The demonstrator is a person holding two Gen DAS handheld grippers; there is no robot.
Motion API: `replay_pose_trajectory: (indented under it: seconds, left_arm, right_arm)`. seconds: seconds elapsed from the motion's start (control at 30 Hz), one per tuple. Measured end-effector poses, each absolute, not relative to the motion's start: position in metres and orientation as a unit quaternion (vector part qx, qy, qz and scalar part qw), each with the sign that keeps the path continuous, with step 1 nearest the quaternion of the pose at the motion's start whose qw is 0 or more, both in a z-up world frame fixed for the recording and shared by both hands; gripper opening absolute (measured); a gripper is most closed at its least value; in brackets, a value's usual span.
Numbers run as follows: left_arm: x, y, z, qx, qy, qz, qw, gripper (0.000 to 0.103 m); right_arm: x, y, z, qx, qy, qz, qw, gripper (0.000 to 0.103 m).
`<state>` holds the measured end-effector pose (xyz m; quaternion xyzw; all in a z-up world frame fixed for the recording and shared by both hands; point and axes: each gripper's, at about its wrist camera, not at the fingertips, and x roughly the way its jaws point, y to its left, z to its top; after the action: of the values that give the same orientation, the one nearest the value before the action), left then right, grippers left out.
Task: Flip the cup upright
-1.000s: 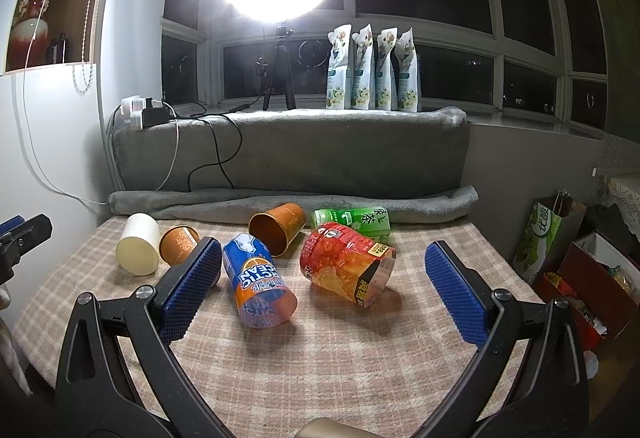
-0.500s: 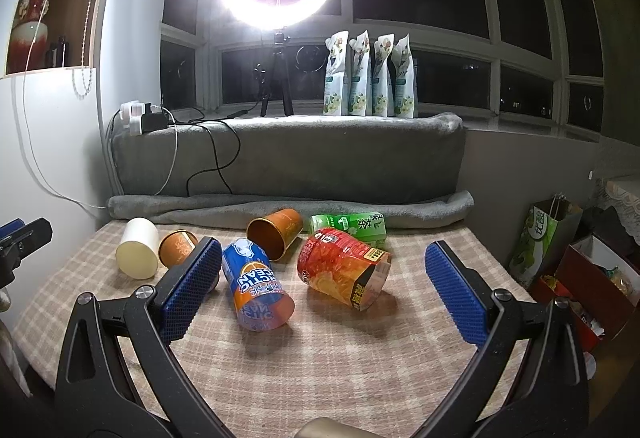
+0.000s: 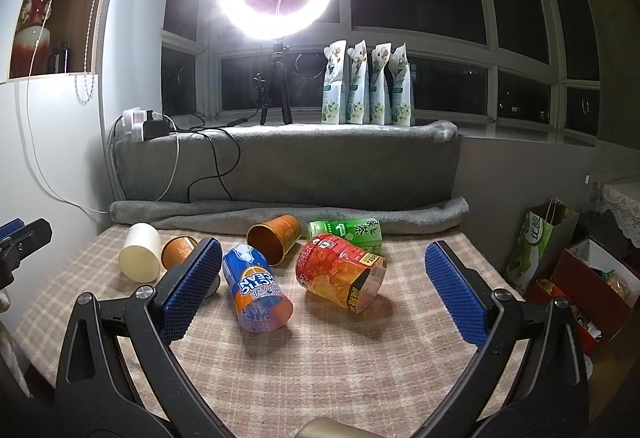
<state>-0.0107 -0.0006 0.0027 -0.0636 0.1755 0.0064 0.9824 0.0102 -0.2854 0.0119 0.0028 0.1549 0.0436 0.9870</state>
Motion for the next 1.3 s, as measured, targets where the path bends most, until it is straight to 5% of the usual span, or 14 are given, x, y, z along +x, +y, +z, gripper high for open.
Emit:
replay_pose_trajectory:
  seconds: [0.87,1.3]
  left_arm:
    - [0.001,-0.001,-0.013,-0.056,0.214,-0.002,0.975,0.082]
    - [0.005,-0.009,-0.03,-0.045,0.243,-0.008,0.969,0.082]
  right_arm:
    - [0.066,-0.33,-0.015,0.036,0.249,0.097,0.963,0.103]
    - [0.164,-0.318,-0.034,-0.123,0.353,0.218,0.902,0.103]
